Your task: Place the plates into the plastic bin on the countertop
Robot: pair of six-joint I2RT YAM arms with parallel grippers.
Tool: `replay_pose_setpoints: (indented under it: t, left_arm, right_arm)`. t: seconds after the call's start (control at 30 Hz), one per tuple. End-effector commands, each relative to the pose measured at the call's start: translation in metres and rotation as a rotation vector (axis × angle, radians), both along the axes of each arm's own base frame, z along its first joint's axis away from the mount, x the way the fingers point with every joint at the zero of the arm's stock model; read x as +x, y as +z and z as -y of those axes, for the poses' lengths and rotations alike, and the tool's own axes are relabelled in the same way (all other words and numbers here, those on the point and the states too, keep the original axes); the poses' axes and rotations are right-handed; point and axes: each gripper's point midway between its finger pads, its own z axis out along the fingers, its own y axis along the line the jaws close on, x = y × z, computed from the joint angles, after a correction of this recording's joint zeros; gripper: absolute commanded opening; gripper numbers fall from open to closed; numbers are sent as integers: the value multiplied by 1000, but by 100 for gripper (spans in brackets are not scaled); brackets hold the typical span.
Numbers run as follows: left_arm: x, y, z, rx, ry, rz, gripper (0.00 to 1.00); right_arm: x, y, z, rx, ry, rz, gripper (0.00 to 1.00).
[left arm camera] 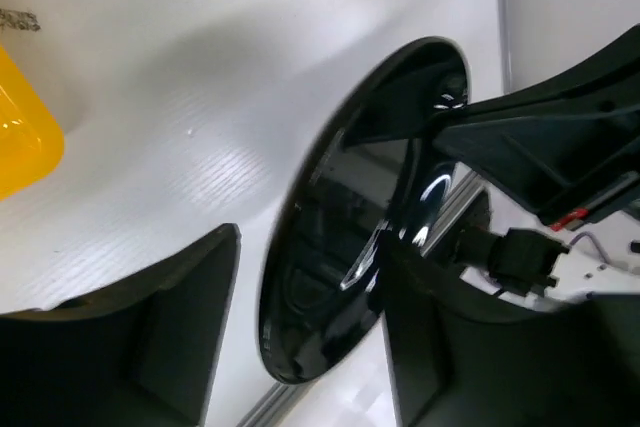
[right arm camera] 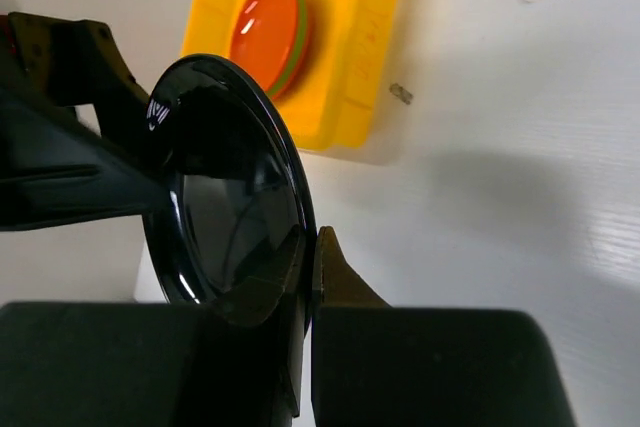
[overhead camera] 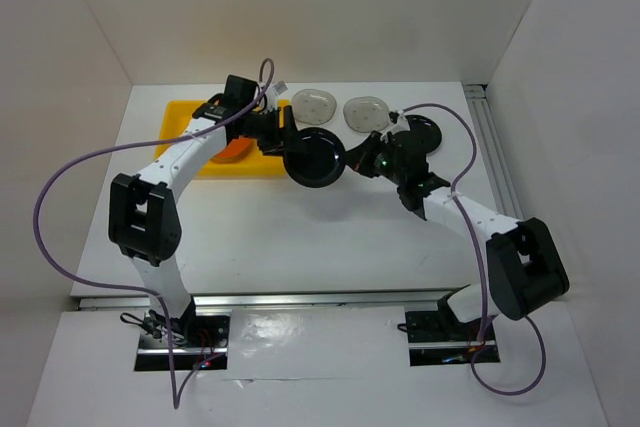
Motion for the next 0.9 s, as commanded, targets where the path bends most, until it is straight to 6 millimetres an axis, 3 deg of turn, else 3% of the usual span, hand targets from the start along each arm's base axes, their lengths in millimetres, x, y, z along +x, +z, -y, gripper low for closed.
replay_pose_setpoints:
  t: [0.0, 0.03, 0.07, 0.1, 0.17, 0.2, 0.23, 0.27, 0.33, 0.4, 0.43, 0.47, 0.5, 0.53, 0.57, 0.63, 0.7, 0.77, 0.87]
  left_arm:
    - [6, 14, 5, -16, -30, 54, 66]
    - [6, 10, 6, -20, -36, 44, 34]
    - [6, 10, 6, -20, -36, 43, 15]
    - [9, 13, 6, -17, -30, 54, 4]
    - [12, 10, 4, 0, -17, 49, 0]
    - [16, 7, 1, 20, 12, 49, 0]
    - [18, 9, -2, 36, 32, 63, 0]
    - [26, 4, -9, 79, 89, 67, 0]
    - [44, 13, -39, 91, 213, 89, 0]
    - [61, 8, -70, 92, 339, 99, 0]
    - [72, 13, -103, 60, 446, 91, 0]
    - [73, 0, -121, 51, 502, 60, 0]
    - [83, 0, -137, 21, 548, 81, 0]
    - [89, 2, -168, -1, 646, 72, 0]
    - [92, -3, -183, -5, 695, 66, 0]
    - [97, -8, -216, -20, 790, 60, 0]
    - [101, -14, -234, -22, 837, 57, 0]
    - [108, -11, -263, -36, 899, 85, 0]
    - [109, -25, -290, -85, 935, 45, 0]
  right_arm:
    - [8, 49, -11, 113, 50, 143, 0]
    - [8, 49, -11, 113, 50, 143, 0]
    - [8, 46, -10, 109, 50, 133, 0]
    - [9, 46, -9, 108, 41, 134, 0]
    - [9, 46, -9, 100, 42, 139, 1]
    - [10, 47, -9, 92, 44, 142, 18]
    - [13, 42, -5, 78, 11, 125, 48]
    - [12, 33, 1, 44, -8, 97, 99]
    - [19, 30, 22, -28, -105, 93, 100]
    - [15, 10, 45, -118, -185, 19, 100]
    - [17, 12, 63, -153, -263, 21, 100]
    - [14, 9, 70, -174, -289, 3, 100]
    - [6, -3, 77, -216, -300, -34, 100]
    - [4, -6, 85, -235, -307, -39, 100]
    - [1, -2, 94, -234, -333, -32, 100]
    - [-8, -16, 103, -253, -341, -50, 100]
    - [-16, -23, 111, -251, -335, -54, 100]
    - [-18, -25, 112, -238, -328, -47, 100]
    - [-22, -32, 107, -224, -296, -48, 100]
